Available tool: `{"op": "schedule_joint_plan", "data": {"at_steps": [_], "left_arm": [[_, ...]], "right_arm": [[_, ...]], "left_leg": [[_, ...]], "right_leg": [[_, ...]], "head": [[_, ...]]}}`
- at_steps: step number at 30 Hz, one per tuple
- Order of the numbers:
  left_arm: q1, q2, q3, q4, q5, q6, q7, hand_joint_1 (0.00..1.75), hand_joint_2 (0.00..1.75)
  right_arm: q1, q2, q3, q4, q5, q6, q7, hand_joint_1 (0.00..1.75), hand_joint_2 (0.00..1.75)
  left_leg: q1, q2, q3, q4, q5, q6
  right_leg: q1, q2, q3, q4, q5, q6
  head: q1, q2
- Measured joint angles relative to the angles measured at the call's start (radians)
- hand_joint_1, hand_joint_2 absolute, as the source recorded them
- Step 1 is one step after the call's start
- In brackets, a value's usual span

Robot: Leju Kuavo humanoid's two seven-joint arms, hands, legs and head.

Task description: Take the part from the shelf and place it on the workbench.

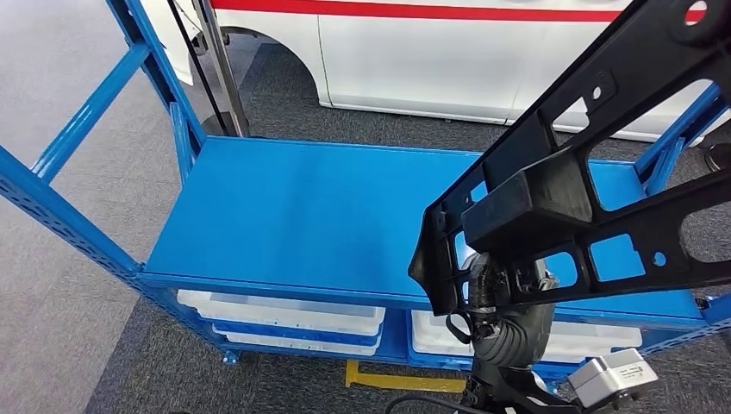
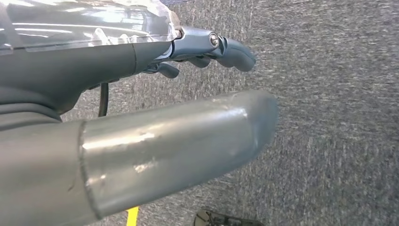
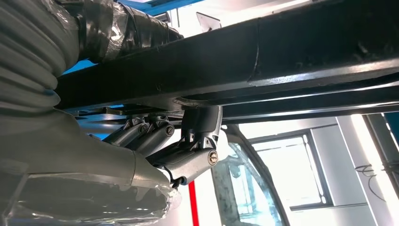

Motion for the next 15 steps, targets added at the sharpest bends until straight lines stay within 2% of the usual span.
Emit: {"op": "schedule_joint_plan", "data": {"at_steps": [2, 4, 5, 6, 7, 9, 10, 11, 12, 15], "left_arm": [[-0.001, -0.002, 0.0, 0.0, 0.0, 0.0, 0.0, 0.0, 0.0], [-0.002, -0.002, 0.0, 0.0, 0.0, 0.0, 0.0, 0.0, 0.0], [-0.001, -0.002, 0.001, 0.0, 0.0, 0.0, 0.0, 0.0, 0.0], [-0.001, -0.002, 0.001, 0.0, 0.0, 0.0, 0.002, 0.0, 0.0], [-0.001, -0.003, 0.001, 0.0, 0.0, 0.001, 0.004, 0.0, 0.0], [-0.001, -0.004, 0.001, 0.0, 0.0, 0.004, 0.008, 0.0, 0.0], [-0.001, -0.005, 0.001, 0.0, 0.0, 0.006, 0.01, 0.0, 0.0], [-0.002, -0.006, 0.002, 0.0, 0.0, 0.008, 0.01, 0.0, 0.0], [-0.002, -0.006, 0.003, 0.0, 0.0, 0.009, 0.01, 0.0, 0.0], [-0.002, -0.006, 0.006, 0.0, 0.0, 0.007, 0.01, 0.0, 0.0]], "right_arm": [[0.001, 0.0, -0.001, -0.003, 0.0, 0.002, 0.0, 1.75, 1.75], [0.004, -0.001, -0.002, -0.005, 0.0, 0.004, 0.0, 1.75, 1.75], [0.005, -0.001, -0.003, -0.005, 0.0, 0.005, 0.001, 1.75, 1.75], [0.007, -0.002, -0.004, -0.005, 0.001, 0.008, 0.003, 1.75, 1.75], [0.01, -0.002, -0.005, -0.005, -0.001, 0.016, 0.006, 1.75, 1.75], [0.018, -0.002, -0.005, -0.004, -0.015, 0.051, 0.012, 1.75, 1.75], [0.024, -0.003, -0.005, -0.003, -0.025, 0.074, 0.011, 1.75, 1.75], [0.032, -0.004, -0.005, -0.001, -0.035, 0.095, 0.007, 1.75, 1.75], [0.04, -0.004, -0.006, 0.001, -0.04, 0.11, -0.001, 1.75, 1.75], [0.064, -0.007, -0.006, 0.008, -0.037, 0.13, -0.042, 1.75, 1.75]], "left_leg": [[0.007, 0.002, 0.003, -0.01, 0.007, 0.011], [0.006, 0.003, 0.002, -0.011, 0.008, 0.014], [0.006, 0.004, 0.002, -0.011, 0.007, 0.014], [0.007, 0.004, 0.002, -0.011, 0.007, 0.013], [0.008, 0.003, 0.003, -0.01, 0.006, 0.012], [0.01, 0.001, 0.007, -0.007, 0.002, 0.005], [0.009, -0.001, 0.007, -0.003, 0.0, -0.001], [0.008, -0.002, 0.006, 0.001, -0.001, -0.008], [0.007, -0.003, 0.004, 0.003, 0.0, -0.013], [0.01, -0.002, -0.002, 0.009, -0.006, -0.029]], "right_leg": [[-0.002, 0.0, -0.031, 0.07, -0.046, 0.012], [-0.008, 0.0, -0.094, 0.201, -0.109, 0.021], [-0.012, 0.0, -0.12, 0.252, -0.124, 0.025], [-0.015, 0.0, -0.131, 0.271, -0.119, 0.028], [-0.019, 0.0, -0.122, 0.251, -0.096, 0.03], [-0.026, 0.0, -0.056, 0.116, -0.024, 0.032], [-0.025, 0.0, -0.026, 0.053, 0.0, 0.03], [-0.023, 0.001, -0.008, 0.013, 0.012, 0.027], [-0.021, 0.003, -0.004, 0.001, 0.011, 0.022], [-0.018, 0.004, -0.011, -0.002, 0.018, 0.001]], "head": [[0.0, 0.0], [0.0, 0.0], [0.0, 0.0], [0.0, 0.0], [0.0, 0.0], [0.0, 0.0], [0.001, 0.0], [0.0, 0.0], [0.0, 0.0], [0.0, 0.0]]}}
